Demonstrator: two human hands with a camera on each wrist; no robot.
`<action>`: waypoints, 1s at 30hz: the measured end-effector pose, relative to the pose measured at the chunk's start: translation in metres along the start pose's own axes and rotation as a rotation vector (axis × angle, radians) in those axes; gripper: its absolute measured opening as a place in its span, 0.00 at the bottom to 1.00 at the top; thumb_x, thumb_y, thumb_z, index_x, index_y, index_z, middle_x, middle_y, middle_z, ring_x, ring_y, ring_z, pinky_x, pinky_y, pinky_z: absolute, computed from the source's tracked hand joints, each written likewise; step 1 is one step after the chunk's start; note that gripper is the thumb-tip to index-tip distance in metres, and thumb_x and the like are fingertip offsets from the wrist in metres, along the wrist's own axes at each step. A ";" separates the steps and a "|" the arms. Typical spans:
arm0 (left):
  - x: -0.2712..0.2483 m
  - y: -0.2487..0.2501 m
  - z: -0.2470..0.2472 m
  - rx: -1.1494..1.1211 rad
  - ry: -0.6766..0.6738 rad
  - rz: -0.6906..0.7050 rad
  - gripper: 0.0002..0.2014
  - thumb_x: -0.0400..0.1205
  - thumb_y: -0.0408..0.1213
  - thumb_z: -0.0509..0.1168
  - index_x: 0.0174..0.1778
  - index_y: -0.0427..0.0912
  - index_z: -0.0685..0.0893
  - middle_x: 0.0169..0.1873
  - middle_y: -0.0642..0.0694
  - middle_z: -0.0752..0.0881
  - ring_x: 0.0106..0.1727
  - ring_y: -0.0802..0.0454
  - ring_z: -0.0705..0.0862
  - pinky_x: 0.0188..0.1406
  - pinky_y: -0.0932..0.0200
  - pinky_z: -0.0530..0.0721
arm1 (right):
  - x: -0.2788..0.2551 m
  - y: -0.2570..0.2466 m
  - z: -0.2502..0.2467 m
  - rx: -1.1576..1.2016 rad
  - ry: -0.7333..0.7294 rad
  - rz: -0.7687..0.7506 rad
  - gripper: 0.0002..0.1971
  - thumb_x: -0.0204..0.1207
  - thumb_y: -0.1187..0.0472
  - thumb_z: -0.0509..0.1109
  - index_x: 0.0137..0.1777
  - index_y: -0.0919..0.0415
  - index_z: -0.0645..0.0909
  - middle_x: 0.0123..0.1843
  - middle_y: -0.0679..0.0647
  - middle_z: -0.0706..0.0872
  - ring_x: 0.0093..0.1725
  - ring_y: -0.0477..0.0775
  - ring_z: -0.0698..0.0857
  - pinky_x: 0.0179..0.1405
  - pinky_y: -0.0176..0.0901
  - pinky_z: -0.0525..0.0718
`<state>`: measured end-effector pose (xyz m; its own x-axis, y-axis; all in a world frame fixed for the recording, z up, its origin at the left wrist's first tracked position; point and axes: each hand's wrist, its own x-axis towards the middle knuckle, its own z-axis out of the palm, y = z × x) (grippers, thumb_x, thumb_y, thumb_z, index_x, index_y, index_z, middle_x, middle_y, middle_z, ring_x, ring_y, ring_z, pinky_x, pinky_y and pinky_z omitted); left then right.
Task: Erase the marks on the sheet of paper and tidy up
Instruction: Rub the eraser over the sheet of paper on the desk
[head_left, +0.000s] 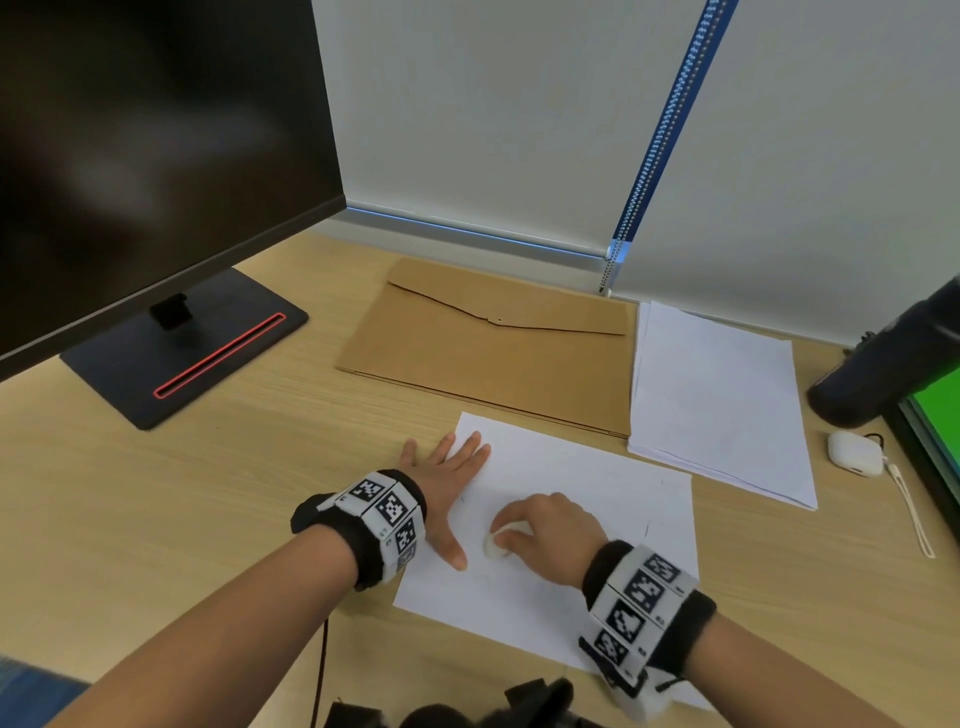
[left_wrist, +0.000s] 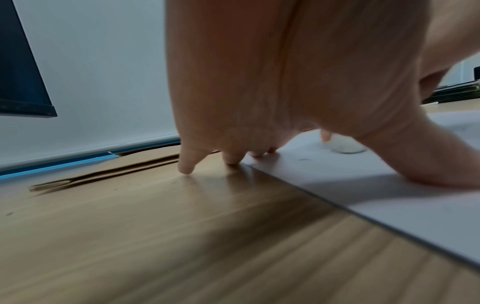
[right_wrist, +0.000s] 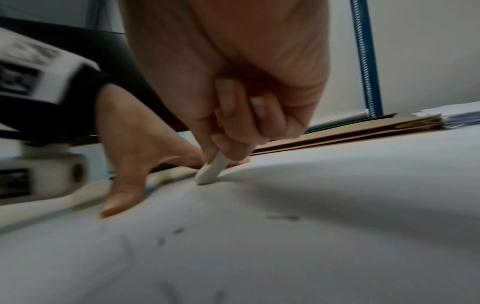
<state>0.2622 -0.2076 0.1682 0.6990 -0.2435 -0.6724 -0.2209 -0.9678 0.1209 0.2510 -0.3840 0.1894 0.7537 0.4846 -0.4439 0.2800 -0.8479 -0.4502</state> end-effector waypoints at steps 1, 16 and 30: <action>0.001 0.000 0.000 0.005 0.001 -0.001 0.68 0.65 0.60 0.77 0.79 0.48 0.25 0.79 0.52 0.25 0.81 0.47 0.28 0.75 0.28 0.36 | 0.006 -0.002 -0.001 0.010 0.053 0.016 0.13 0.80 0.52 0.61 0.61 0.48 0.82 0.62 0.51 0.86 0.61 0.54 0.82 0.59 0.45 0.78; 0.001 0.000 -0.001 0.011 0.007 -0.006 0.68 0.65 0.61 0.76 0.80 0.48 0.26 0.79 0.52 0.26 0.81 0.47 0.29 0.75 0.26 0.36 | 0.001 -0.005 0.010 0.088 0.149 0.079 0.14 0.81 0.52 0.60 0.63 0.48 0.81 0.62 0.51 0.86 0.62 0.55 0.82 0.59 0.44 0.78; 0.003 -0.002 0.002 -0.006 0.012 0.003 0.68 0.65 0.60 0.77 0.79 0.49 0.26 0.79 0.52 0.25 0.81 0.46 0.28 0.75 0.26 0.35 | -0.008 0.007 0.010 0.066 0.021 0.063 0.13 0.79 0.53 0.62 0.58 0.51 0.84 0.60 0.51 0.86 0.59 0.53 0.82 0.59 0.45 0.80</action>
<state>0.2630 -0.2066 0.1641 0.7065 -0.2468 -0.6633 -0.2190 -0.9675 0.1268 0.2407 -0.3915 0.1826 0.7810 0.4259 -0.4569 0.1923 -0.8599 -0.4728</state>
